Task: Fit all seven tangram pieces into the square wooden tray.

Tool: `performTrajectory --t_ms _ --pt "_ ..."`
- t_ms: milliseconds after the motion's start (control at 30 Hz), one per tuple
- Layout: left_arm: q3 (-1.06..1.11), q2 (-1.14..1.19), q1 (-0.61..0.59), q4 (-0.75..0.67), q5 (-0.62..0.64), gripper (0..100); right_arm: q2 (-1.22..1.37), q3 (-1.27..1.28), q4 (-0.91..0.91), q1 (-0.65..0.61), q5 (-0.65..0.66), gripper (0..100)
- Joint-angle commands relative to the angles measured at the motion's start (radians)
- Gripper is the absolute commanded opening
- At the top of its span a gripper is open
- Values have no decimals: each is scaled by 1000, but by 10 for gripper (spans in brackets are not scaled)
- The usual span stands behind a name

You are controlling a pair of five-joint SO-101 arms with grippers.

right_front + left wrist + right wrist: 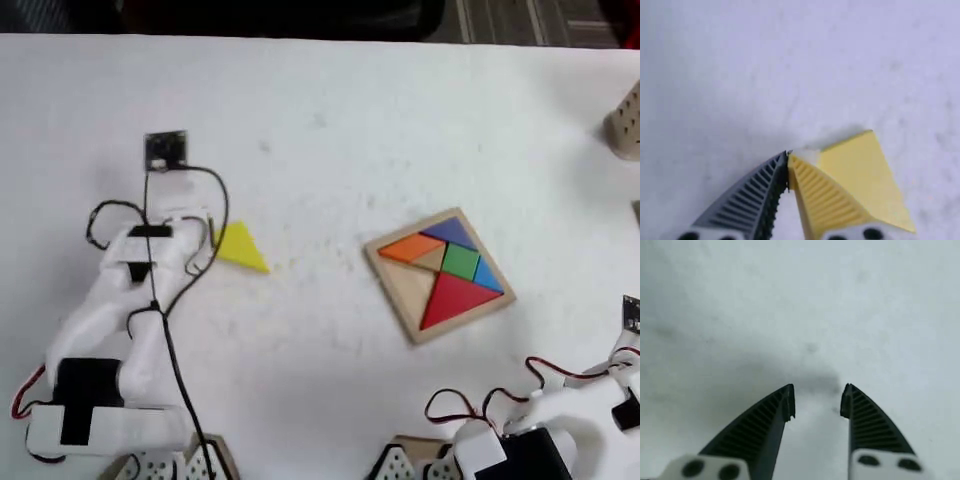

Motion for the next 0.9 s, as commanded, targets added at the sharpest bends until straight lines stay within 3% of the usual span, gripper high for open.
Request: performTrajectory --t_ms 0,133,300,367,467,567,700,867 --pt "-54 -22 134 31 15 24 -42 -5 7 8 46 159" --pt "-68 -39 183 29 92 24 -42 -5 2 25 54 160" --pt "-153 -82 191 137 428 24 -38 -5 7 18 54 161" --pt "-207 -70 194 173 502 38 -41 -5 7 10 54 160" --pt "-278 8 211 186 583 144 -38 -3 7 7 54 160" --pt "-345 133 234 186 709 312 -36 -3 7 12 54 160" --pt "-419 259 242 187 738 477 -42 26 1 13 54 161" --pt "-434 286 202 244 806 384 -42 28 1 10 55 162"
